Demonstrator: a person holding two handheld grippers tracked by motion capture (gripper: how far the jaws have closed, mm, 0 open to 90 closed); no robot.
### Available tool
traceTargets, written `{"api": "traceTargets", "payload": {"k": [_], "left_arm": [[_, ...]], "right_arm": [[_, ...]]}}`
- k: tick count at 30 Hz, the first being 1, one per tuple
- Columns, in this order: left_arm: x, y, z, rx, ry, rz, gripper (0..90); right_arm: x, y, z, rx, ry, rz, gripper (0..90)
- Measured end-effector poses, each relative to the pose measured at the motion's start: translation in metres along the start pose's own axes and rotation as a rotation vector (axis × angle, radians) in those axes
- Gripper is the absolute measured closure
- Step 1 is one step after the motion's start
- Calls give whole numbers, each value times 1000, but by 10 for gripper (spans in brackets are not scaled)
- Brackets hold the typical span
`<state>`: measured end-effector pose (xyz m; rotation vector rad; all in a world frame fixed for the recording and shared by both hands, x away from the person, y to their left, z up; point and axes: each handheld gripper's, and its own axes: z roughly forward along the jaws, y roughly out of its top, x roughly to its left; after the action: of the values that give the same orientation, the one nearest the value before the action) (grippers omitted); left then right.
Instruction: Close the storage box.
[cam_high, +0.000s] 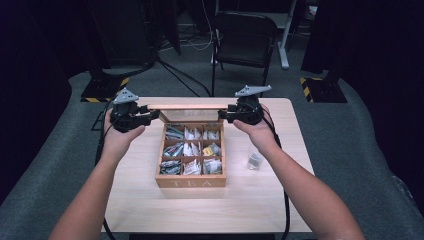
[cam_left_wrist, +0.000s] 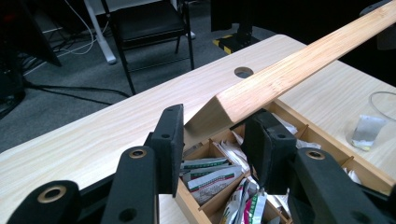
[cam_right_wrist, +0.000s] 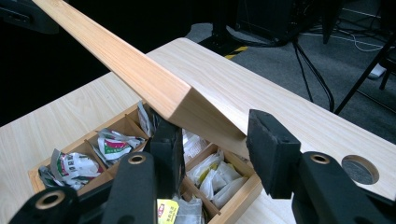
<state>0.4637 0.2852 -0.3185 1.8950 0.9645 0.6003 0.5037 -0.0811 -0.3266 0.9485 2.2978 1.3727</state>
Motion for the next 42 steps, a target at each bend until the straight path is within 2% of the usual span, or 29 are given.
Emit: {"api": "traceTargets", "payload": {"k": [13,22,30,36,42], "left_arm": [[-10,-19,-5,0,-8,-1,579],[-22,-37,-10,0,8,27,573],[-25,-44,-12,-3,1,26,551],[-26,-51,-13,-5,-22,1,541],[-28,-60,-14,-1,-27,-4,540]], "right_arm": [[11,-15,-3,4,5,1,519],[23,-31,-8,1,3,-38,494],[27,-39,-8,0,5,-38,483],[29,-46,-8,1,11,-35,470],[33,-53,-8,15,6,-66,464]]}}
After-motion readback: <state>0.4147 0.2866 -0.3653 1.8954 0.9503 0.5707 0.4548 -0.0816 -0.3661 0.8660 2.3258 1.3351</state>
